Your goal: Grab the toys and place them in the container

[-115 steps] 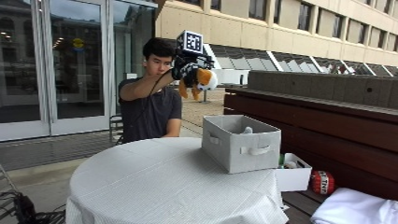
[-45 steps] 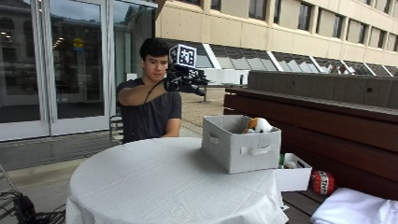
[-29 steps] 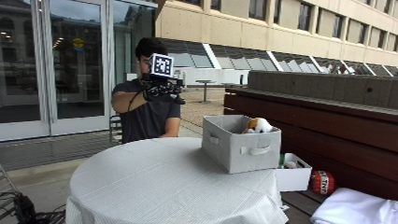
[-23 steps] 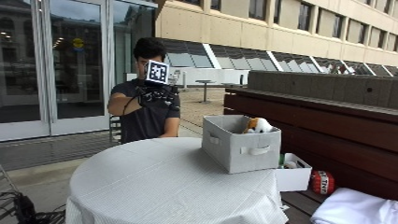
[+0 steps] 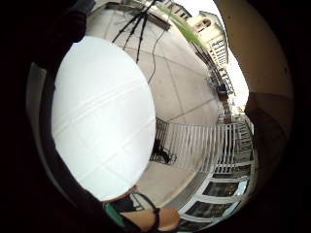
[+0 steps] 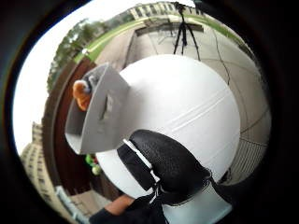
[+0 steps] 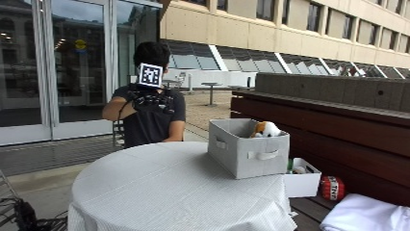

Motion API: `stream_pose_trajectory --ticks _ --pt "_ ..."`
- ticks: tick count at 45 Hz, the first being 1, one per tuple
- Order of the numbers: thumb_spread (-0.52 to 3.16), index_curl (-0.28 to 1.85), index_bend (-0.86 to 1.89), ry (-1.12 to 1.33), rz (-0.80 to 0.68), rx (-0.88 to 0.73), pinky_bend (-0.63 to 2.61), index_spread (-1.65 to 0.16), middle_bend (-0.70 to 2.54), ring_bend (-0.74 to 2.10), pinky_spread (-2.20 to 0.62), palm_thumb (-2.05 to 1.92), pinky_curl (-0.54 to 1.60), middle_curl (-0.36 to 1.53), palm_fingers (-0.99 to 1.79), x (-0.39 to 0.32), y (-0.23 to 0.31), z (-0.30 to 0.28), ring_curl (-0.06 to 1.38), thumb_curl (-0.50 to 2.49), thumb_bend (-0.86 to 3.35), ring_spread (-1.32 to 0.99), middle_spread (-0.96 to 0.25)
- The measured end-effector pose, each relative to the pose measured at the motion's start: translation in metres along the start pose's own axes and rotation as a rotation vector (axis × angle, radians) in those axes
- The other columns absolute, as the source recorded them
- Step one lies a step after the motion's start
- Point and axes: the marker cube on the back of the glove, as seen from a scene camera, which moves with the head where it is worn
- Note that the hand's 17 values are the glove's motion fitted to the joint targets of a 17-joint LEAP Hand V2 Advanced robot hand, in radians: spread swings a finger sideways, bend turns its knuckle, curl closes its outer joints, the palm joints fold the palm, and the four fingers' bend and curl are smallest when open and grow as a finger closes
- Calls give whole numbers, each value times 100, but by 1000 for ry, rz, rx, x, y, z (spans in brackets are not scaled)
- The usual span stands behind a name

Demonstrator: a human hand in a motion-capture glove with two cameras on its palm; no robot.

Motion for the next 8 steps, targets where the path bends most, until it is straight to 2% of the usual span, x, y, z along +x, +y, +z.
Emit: stream_pose_trajectory --ticks 8 --pt "103 30 13 5 -70 45 84 -27 18 27 -19 -11 28 43 -9 10 -2 7 27 19 -8 -28 -10"
